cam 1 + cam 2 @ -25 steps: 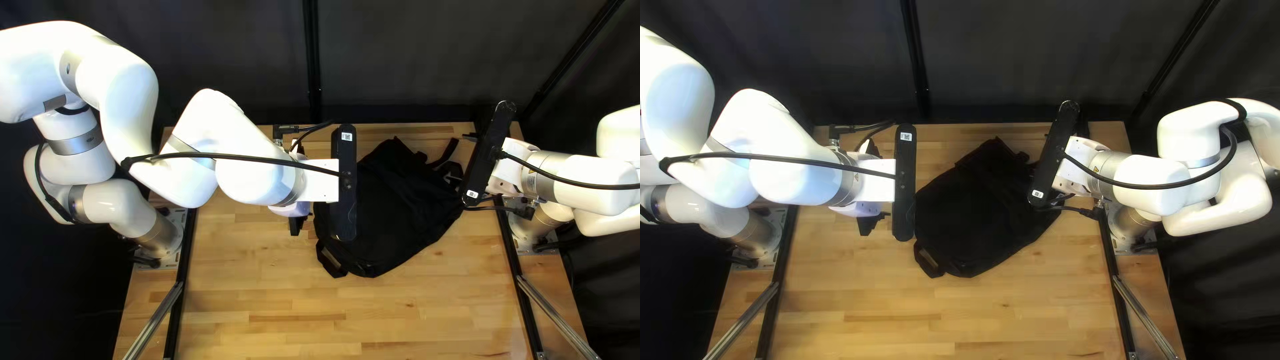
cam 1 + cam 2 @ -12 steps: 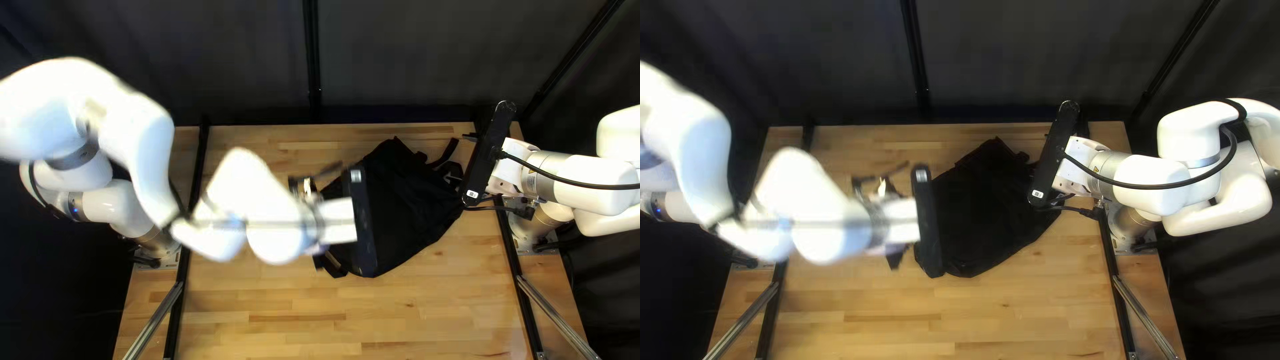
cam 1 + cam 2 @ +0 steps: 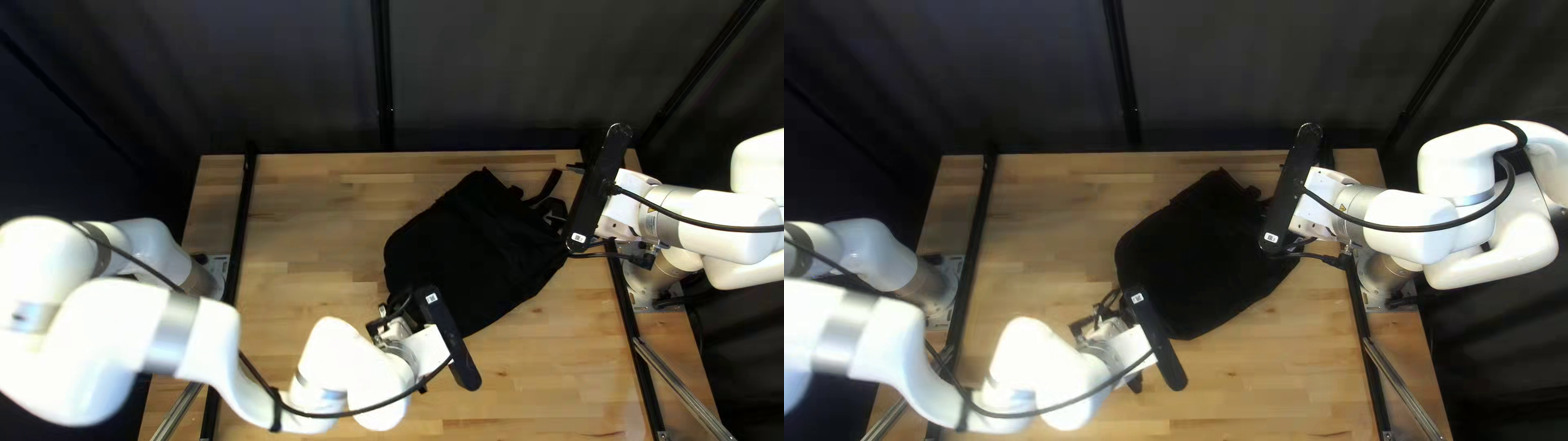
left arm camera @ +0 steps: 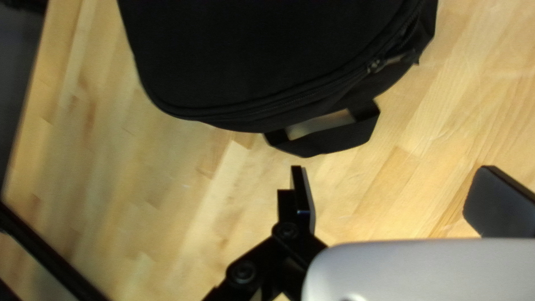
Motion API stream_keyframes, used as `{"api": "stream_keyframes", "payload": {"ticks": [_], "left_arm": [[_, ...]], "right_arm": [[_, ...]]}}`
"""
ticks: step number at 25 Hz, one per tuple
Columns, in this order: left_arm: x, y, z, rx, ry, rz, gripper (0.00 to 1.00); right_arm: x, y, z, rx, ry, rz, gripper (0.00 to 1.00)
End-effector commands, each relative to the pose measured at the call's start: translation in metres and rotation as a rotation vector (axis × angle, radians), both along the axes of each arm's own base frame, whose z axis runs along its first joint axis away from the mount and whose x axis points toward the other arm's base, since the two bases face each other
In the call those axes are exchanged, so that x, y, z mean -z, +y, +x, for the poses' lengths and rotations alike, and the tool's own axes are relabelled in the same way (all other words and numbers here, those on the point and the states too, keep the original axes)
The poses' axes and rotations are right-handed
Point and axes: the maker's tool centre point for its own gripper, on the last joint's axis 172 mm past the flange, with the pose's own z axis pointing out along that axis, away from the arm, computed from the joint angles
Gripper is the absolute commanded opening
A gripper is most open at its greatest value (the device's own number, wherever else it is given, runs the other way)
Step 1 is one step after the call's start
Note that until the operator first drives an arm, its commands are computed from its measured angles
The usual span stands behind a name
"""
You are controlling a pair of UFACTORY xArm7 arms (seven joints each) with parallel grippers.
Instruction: Remove a lunch box from a kids backpack
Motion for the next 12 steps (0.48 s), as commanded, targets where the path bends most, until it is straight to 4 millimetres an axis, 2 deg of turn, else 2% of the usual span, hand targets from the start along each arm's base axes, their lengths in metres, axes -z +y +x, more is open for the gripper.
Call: {"api": "stream_keyframes", "payload": {"ticks": [1,7,12], "left_arm": [[0.026,-0.003,0.007,-0.124,-0.031,-0.030,1.00],[0.050,0.004,0.026,-0.238,-0.048,-0.163,1.00],[0.056,0.005,0.025,-0.265,-0.056,-0.208,1.00]], "right_arm": [[0.000,0.000,0.000,0.000,0.000,0.000,1.00],[0.000,0.000,0.000,0.000,0.000,0.000,1.00],[0.000,0.000,0.000,0.000,0.000,0.000,1.00]]}}
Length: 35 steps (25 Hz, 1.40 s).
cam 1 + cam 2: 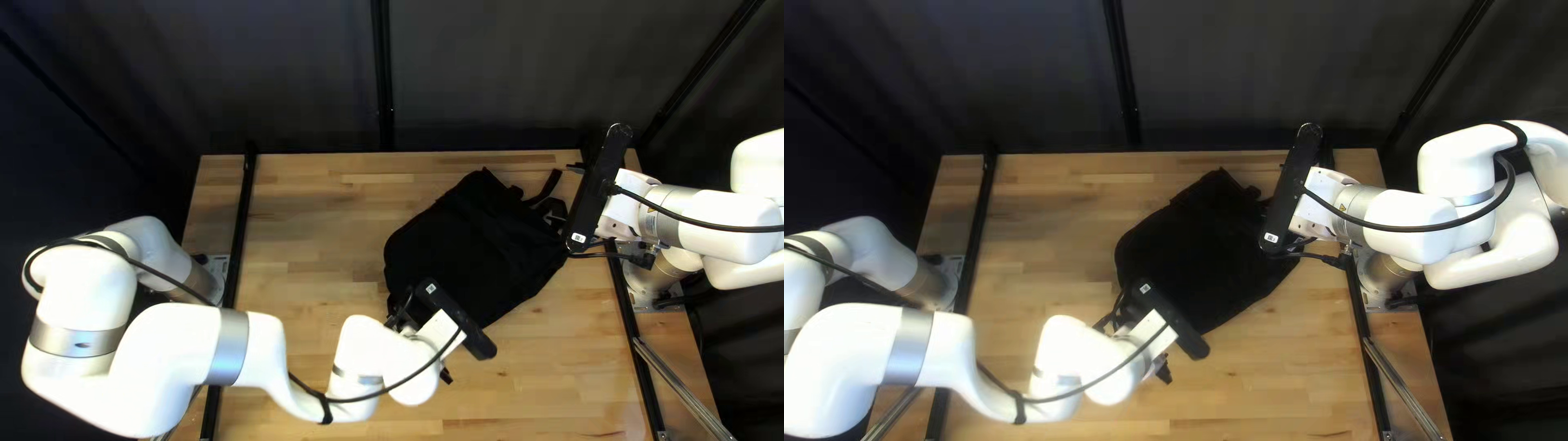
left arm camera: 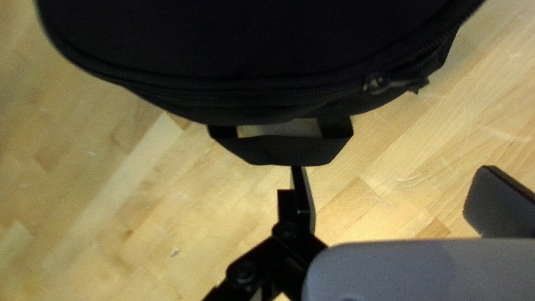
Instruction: Remove a lunch box from a kids backpack
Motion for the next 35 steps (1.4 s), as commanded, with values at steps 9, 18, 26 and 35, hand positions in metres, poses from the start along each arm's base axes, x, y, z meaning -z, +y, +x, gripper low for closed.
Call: {"api": "stream_keyframes", "payload": {"ticks": [9,18,26,35], "left_arm": [[0.035,-0.008,0.026,-0.033,-0.025,-0.066,1.00],[0.057,-0.007,0.050,-0.024,-0.020,-0.098,1.00],[0.055,0.002,0.058,-0.031,-0.038,-0.104,1.00],[0.054,0.007,0.064,-0.036,-0.068,-0.102,0.12]], "right_arm": [[0.000,0.000,0.000,0.000,0.000,0.000,1.00],[0.000,0.000,0.000,0.000,0.000,0.000,1.00],[0.000,0.000,0.000,0.000,0.000,0.000,1.00],[0.000,0.000,0.000,0.000,0.000,0.000,1.00]]}}
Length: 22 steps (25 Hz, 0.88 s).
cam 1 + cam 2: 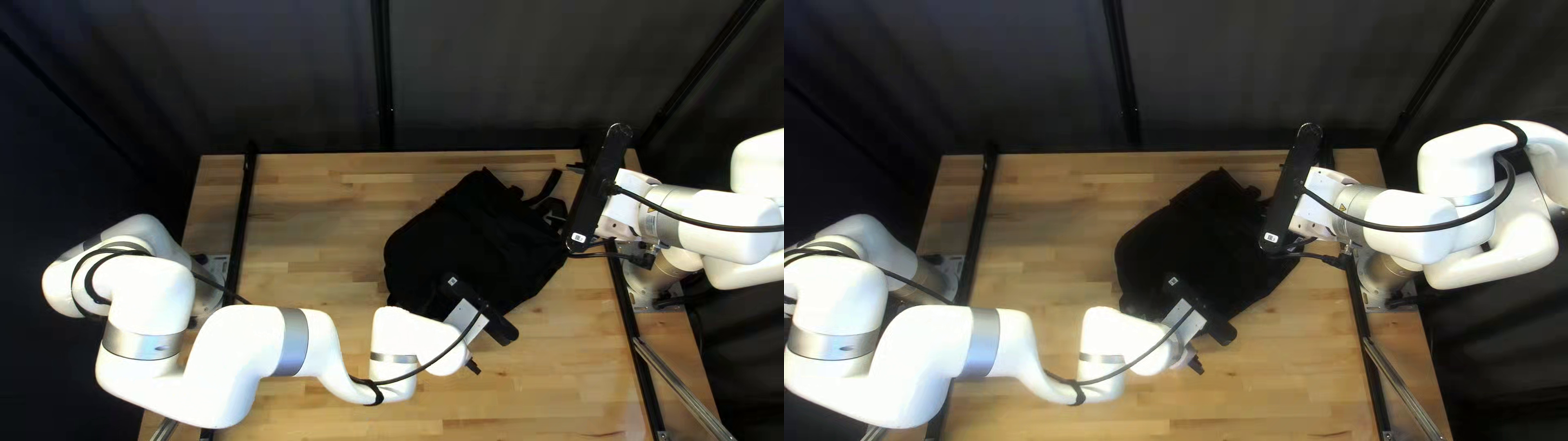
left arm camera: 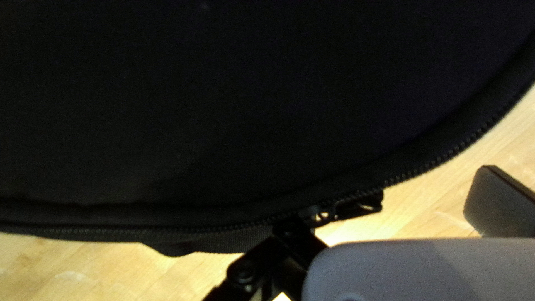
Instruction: Remove a lunch box from a kids backpack
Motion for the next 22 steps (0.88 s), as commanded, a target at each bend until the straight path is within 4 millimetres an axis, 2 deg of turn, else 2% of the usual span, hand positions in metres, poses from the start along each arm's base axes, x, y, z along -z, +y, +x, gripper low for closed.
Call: {"api": "stream_keyframes", "payload": {"ticks": [1,2,13,22], "left_arm": [[-0.001,-0.001,0.001,-0.001,-0.006,0.003,0.07],[-0.001,-0.001,0.001,-0.001,-0.008,0.005,0.00],[-0.009,-0.009,-0.009,-0.002,0.016,0.032,0.00],[-0.021,-0.007,-0.029,-0.015,0.014,0.056,0.00]], "right_arm": [[0.000,0.000,0.000,0.000,0.000,0.000,1.00],[0.000,0.000,0.000,0.000,0.000,0.000,1.00],[0.000,0.000,0.000,0.000,0.000,0.000,1.00],[0.000,0.000,0.000,0.000,0.000,0.000,1.00]]}}
